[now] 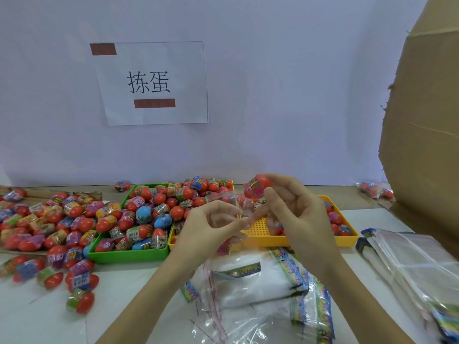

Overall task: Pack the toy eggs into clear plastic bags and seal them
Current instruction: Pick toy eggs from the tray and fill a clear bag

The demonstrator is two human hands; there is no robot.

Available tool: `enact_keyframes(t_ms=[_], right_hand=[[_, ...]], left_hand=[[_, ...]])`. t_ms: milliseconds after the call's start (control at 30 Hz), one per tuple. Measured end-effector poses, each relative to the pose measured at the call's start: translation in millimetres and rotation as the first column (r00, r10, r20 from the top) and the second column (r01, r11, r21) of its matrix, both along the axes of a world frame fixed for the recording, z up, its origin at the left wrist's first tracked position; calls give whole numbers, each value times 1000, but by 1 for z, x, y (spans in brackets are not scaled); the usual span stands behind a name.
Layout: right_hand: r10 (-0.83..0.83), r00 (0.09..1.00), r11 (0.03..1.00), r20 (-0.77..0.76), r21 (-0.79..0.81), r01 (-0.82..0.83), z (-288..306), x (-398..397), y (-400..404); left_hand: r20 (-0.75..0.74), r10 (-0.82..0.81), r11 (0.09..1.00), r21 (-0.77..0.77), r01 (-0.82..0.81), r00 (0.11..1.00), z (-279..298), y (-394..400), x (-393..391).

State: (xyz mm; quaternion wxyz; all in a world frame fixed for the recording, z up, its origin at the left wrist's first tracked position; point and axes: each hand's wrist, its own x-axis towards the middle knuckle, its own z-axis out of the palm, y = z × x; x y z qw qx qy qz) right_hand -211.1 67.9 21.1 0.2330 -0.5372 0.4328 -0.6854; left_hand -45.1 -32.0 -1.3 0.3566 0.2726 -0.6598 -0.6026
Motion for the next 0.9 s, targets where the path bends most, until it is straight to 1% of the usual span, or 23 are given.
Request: enact_keyframes(t_ms=[100,200,267,367,433,567,633,900], right_hand=[[60,996,998,-59,26,-58,-4,4,-2],[-14,983,999,-180,29,19,-8,4,-3],[-81,955,996,-284,0,85,-10,1,-2],[-173,890,985,-422,-53,166,-11,-1,-2],[-210,858,977,-469,-78,196,-11,-2,-2],[-247,775,968,-582,-109,227,-12,-4,-4],[-269,747,961,-608,-122,247,-13,-4,-4],[-319,704,945,-635,-159,286,-15,-4,-7]], left_hand=[[51,8,991,-137,-1,999,1,4,-2],[61,8,972,-236,7,998,0,7,-3],[56,5,962,-272,11,998,0,9,-4],[53,-9,958,-284,23,999,1,11,-3],[51,1,953,-302,15,999,1,9,-3],[-9,12,952,-307,-14,1000,-1,8,-3],[-26,7,954,-300,-15,1000,0,8,-4],[-51,44,955,-290,-57,998,1,9,-3]])
